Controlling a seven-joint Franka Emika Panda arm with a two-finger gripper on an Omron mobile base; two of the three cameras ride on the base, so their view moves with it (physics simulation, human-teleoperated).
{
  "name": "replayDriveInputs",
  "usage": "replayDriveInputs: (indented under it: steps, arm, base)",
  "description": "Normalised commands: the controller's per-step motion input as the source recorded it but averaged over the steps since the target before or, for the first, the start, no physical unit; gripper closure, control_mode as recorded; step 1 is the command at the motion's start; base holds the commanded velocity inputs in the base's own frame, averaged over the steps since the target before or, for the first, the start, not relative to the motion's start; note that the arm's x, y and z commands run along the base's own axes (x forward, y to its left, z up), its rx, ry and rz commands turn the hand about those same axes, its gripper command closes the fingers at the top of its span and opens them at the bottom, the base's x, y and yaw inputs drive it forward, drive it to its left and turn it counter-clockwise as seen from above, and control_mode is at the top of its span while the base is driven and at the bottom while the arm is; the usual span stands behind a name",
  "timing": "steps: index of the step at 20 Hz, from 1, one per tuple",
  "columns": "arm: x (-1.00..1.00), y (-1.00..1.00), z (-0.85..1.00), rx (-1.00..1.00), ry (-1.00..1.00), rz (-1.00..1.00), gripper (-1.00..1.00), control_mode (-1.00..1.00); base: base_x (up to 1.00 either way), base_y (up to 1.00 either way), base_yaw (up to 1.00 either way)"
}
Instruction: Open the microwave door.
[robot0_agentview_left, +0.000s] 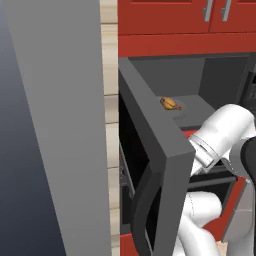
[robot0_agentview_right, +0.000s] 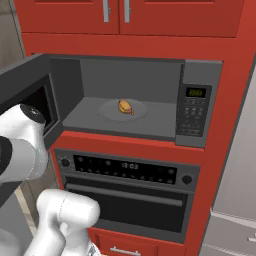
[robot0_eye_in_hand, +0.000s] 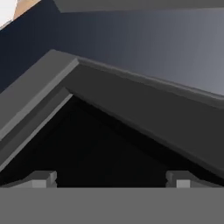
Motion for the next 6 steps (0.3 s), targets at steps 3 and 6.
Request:
replayDriveInputs:
  steps: [3, 6]
  arm:
    - [0.0, 0.99, 0.0, 0.02, -0.4, -0.28, -1.0, -1.0]
    - [0.0, 0.78, -0.05, 0.04, -0.36, -0.28, -1.0, -1.0]
  base:
    - [0.0, 0.0, 0.0]
    - [0.0, 0.0, 0.0]
